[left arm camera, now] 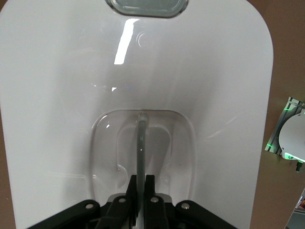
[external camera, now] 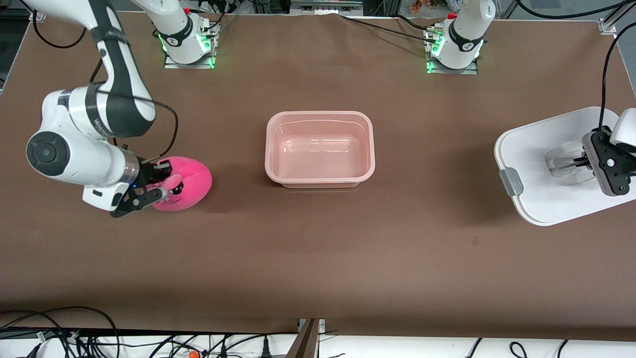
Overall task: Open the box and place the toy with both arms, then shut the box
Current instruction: 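Lift the pink plush toy with the right gripper toward the open box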
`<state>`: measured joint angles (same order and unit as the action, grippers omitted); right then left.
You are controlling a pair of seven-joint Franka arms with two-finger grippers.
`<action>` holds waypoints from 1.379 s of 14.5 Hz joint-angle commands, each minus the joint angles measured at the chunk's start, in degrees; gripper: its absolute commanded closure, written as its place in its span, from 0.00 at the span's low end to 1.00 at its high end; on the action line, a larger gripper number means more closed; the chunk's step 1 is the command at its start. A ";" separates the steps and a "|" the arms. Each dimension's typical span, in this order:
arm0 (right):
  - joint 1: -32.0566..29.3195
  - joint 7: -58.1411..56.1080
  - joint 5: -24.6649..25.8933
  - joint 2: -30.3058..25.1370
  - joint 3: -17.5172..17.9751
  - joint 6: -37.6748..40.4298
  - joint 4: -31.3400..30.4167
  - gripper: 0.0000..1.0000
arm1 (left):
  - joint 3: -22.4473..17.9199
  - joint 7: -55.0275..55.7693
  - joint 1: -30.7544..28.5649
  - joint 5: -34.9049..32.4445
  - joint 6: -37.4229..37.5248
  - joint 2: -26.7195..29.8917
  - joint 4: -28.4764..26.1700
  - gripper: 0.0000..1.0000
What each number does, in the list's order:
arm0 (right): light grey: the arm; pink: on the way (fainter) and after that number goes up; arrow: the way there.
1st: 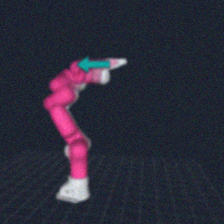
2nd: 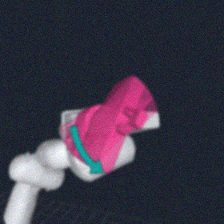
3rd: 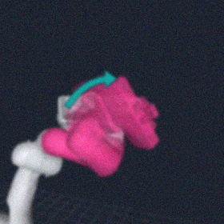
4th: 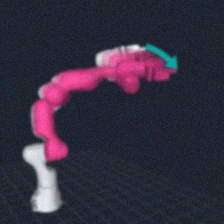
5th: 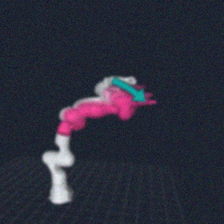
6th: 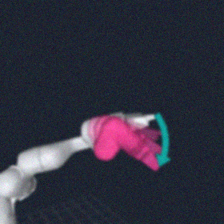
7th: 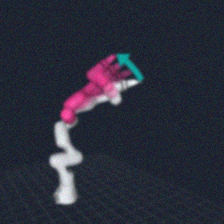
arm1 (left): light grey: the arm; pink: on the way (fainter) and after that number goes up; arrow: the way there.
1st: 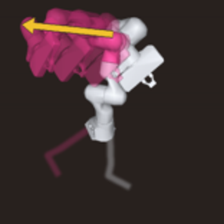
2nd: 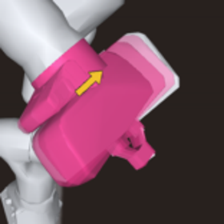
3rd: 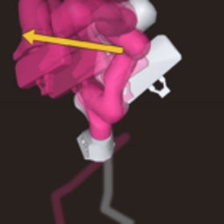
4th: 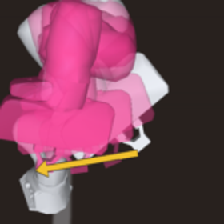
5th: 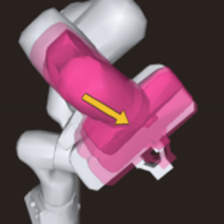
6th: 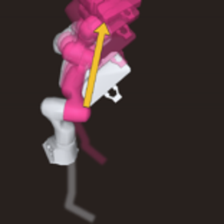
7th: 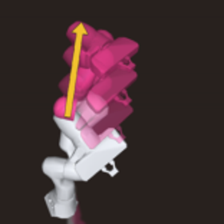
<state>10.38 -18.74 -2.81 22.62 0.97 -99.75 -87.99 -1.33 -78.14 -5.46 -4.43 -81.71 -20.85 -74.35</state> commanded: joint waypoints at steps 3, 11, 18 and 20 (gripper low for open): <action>6.48 -12.01 -0.27 0.23 2.02 8.07 8.52 1.00 | 0.28 -1.22 -0.16 -1.54 1.46 -0.59 1.75 1.00; 25.46 -19.85 5.45 1.72 2.02 10.36 12.23 1.00 | 0.19 -1.22 -0.16 -1.46 1.46 -0.77 1.75 1.00; 33.57 -18.97 8.26 7.17 1.85 9.31 14.94 1.00 | 0.19 -1.22 -0.16 -1.37 1.46 -0.77 1.75 1.00; 34.44 -18.10 9.57 9.10 1.85 8.00 15.48 1.00 | 0.19 -1.22 -0.16 -1.37 1.46 -0.77 1.75 1.00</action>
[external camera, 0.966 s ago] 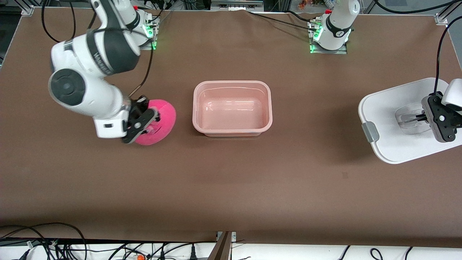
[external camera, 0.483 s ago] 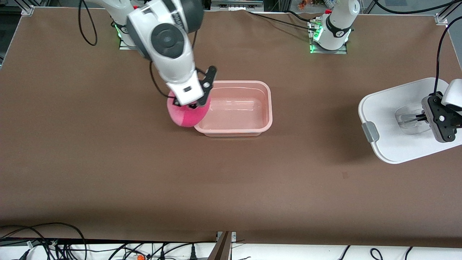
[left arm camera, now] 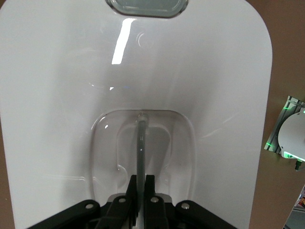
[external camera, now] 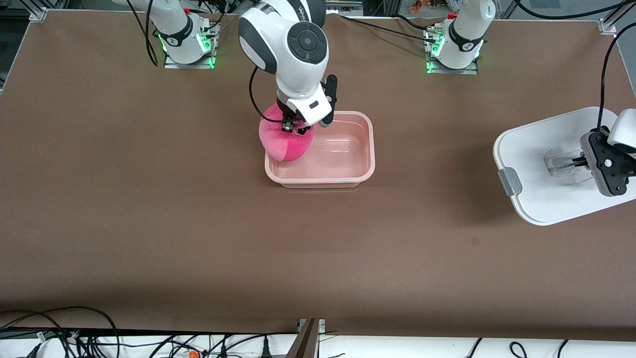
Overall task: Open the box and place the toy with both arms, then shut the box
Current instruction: 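Lower the toy into the box and open the right gripper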
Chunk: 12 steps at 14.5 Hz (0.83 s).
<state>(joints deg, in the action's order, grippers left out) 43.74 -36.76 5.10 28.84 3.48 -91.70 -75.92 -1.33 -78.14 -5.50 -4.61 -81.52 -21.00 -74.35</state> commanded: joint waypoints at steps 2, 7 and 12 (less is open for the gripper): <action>2.31 1.07 3.07 4.81 -0.76 -2.25 3.50 1.00 | 0.19 -1.23 -0.12 -1.10 1.28 -0.62 1.75 1.00; 2.49 2.73 3.34 8.07 -0.93 -3.66 5.96 1.00 | 0.28 -1.31 -0.12 -1.10 1.28 -0.62 1.75 1.00; 5.56 8.27 5.71 13.25 -0.93 -8.74 5.87 0.01 | 0.28 -1.40 -0.12 -0.92 1.28 -0.62 1.75 1.00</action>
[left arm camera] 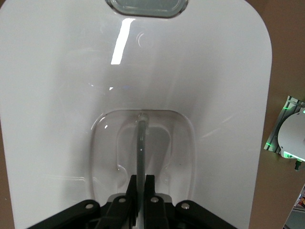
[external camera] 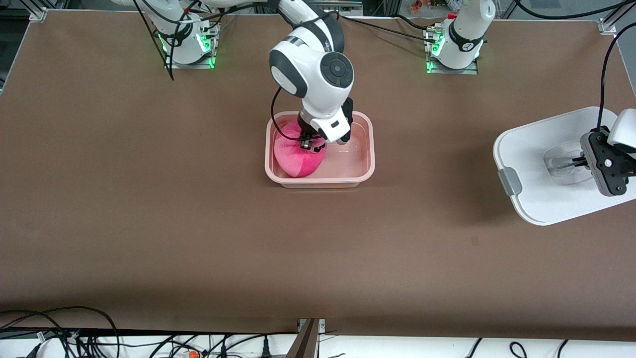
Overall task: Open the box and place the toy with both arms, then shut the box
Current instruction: 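Lower the toy into the box and open the right gripper, then lower the lid onto the box with the left gripper while the right gripper withdraws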
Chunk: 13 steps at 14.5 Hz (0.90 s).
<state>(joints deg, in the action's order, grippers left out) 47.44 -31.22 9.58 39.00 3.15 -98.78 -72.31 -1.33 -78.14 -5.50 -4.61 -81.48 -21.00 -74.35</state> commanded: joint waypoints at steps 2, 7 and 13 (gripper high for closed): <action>2.83 7.64 1.50 4.85 -0.60 -5.70 2.26 0.00 | 0.18 -1.40 -0.12 -1.10 1.23 -0.62 1.75 1.00; 4.42 20.83 0.97 6.88 -0.42 -17.57 2.35 0.00 | 0.27 -1.40 -0.12 -1.19 1.32 -0.62 1.75 1.00; 1.26 22.16 -3.59 2.76 -0.95 -14.96 2.35 0.00 | 0.27 -1.31 -0.21 -1.10 1.41 -0.62 1.66 1.00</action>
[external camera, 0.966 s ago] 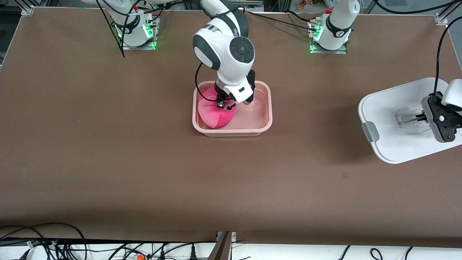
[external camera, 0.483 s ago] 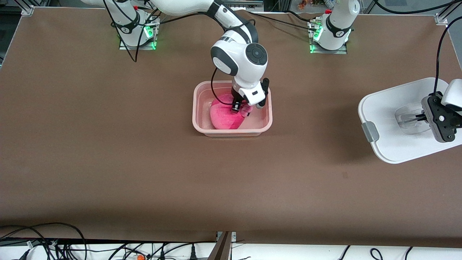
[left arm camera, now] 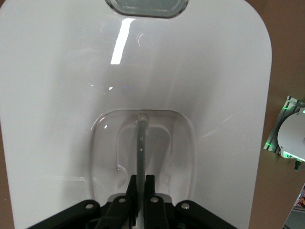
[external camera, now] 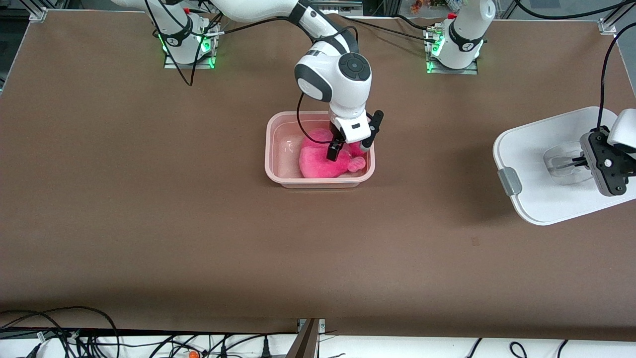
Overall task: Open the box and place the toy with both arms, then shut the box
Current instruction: 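Lower the lid onto the box with the left gripper while the right gripper withdraws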
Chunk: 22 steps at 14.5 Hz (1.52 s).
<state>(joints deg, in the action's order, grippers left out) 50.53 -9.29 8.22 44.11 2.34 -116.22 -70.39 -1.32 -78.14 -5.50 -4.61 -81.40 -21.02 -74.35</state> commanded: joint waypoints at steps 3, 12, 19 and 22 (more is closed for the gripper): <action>-6.84 -0.11 -2.59 -7.01 -0.06 3.10 0.43 0.00 | 0.44 -1.23 -0.04 -0.75 2.48 -0.61 1.58 1.00; -13.35 0.59 -13.30 -25.54 -13.04 16.10 -8.16 0.00 | 9.93 -0.26 6.09 -0.40 1.52 -2.27 1.93 1.00; -13.26 2.94 -13.06 -46.28 -23.78 19.36 -27.67 0.00 | 10.02 17.73 22.18 6.36 -6.74 -6.31 1.75 1.00; -18.60 6.21 -11.56 -48.33 -22.39 22.17 -28.93 0.00 | 10.02 27.31 29.30 6.37 -11.04 -8.24 1.75 1.00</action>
<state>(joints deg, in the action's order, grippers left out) 35.05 -5.67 -4.12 -1.48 -21.82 -94.70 -96.13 9.33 -55.74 19.85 1.01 -90.94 -27.76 -74.33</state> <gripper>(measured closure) 0.000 0.925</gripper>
